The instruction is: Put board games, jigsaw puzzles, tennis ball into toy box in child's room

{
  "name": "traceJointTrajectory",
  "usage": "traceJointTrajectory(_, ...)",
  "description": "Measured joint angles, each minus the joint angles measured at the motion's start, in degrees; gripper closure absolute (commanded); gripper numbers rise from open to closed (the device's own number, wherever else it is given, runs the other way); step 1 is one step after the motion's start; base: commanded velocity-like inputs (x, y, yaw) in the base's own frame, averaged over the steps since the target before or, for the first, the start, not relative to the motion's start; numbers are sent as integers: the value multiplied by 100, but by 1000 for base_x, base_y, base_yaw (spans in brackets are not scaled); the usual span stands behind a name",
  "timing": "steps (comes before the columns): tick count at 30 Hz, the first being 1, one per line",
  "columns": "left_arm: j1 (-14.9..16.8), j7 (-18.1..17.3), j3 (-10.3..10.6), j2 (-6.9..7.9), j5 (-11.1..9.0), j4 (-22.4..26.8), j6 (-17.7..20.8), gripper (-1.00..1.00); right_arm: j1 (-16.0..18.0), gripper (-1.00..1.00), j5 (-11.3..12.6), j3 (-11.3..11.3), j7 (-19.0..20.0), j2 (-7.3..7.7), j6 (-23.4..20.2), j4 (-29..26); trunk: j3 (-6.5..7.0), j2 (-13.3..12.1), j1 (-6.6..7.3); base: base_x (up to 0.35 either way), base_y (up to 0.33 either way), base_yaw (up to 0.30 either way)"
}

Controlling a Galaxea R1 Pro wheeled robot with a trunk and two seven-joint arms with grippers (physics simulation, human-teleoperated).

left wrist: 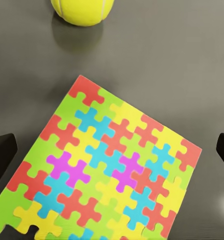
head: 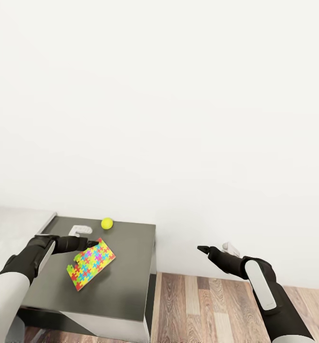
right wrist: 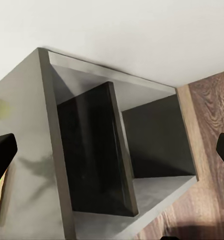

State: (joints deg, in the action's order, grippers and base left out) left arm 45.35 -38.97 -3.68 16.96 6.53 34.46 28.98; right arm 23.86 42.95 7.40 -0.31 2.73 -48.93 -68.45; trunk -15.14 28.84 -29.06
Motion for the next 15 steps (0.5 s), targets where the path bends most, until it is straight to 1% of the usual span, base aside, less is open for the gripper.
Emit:
traceJointTrajectory(9, 2, -33, -30, 37, 0, 13, -5, -100, 0, -100, 0, 1, -1, 0, 0, -3, -84, 0, 0, 0, 0, 0)
traceJointTrajectory(15, 4, -41, -47, 103, -1, 17, -10, -100, 0, -100, 0, 0, -1, 4, 0, -2, -140, 0, 0, 0, 0, 0)
